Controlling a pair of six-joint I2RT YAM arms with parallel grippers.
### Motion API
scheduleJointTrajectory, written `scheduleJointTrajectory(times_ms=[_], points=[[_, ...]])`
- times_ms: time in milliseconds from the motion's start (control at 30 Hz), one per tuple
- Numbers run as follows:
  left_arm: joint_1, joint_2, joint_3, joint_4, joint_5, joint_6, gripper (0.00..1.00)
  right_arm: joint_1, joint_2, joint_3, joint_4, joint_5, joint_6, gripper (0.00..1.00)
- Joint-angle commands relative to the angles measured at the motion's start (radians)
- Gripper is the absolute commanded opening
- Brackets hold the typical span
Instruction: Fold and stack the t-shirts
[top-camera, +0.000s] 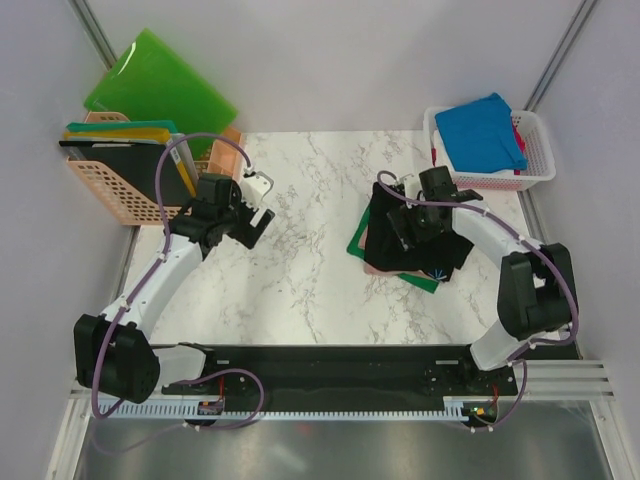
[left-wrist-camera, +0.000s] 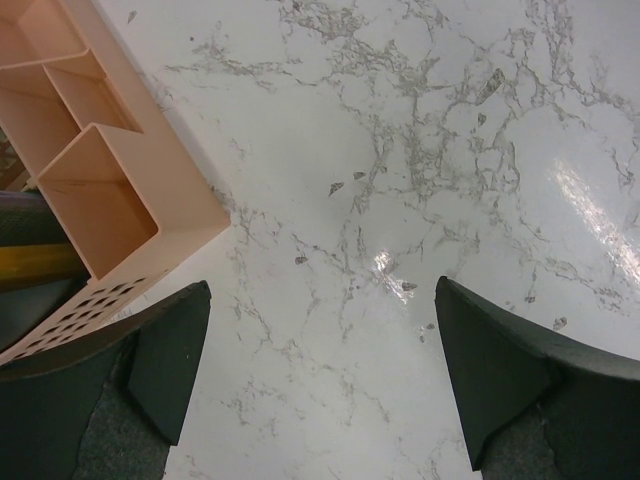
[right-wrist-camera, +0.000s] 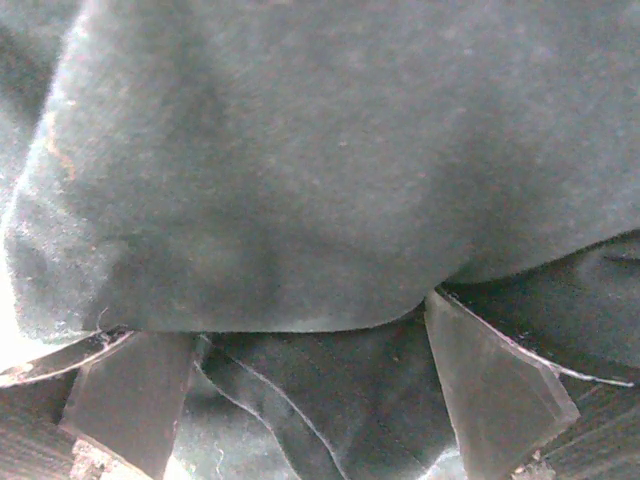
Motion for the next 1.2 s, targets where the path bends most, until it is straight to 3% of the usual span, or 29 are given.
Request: scheduleJointTrajectory(times_ms=[0,167,400,633,867,1167], points=[[0.006,-0.015,-0.002,0.018,0.038,-0.023,1.00,-0.080,-0.071,-0.080,-0.224,0.031,-0.024,0.98],[0.005,0.007,0.010,0.018,0.055,-0.026,1.00,-0.220,-0.146,-0.092,-0.240,0.066,-0.066,0.98],[0.005,0.018,0.013,0.018,0.066,-0.029,1.00,-0.376,-0.125,-0.036,-0.227,0.092,-0.142,0.98],[0.005,-0.007,-0.002,0.015,0.055,-0.024,1.00,-0.413,-0.032,0.121,-0.143,0.199,-0.188,0.98],[0.006,-0.025,-0.019,0.011,0.046,-0.026,1.00,-0.447,0.117,0.392,-0.146,0.210,-0.159,0.98],[0.006,-0.027,-0.024,0.010,0.047,-0.020,1.00,-0.453,0.090,0.362,-0.146,0.075,-0.129,0.98]])
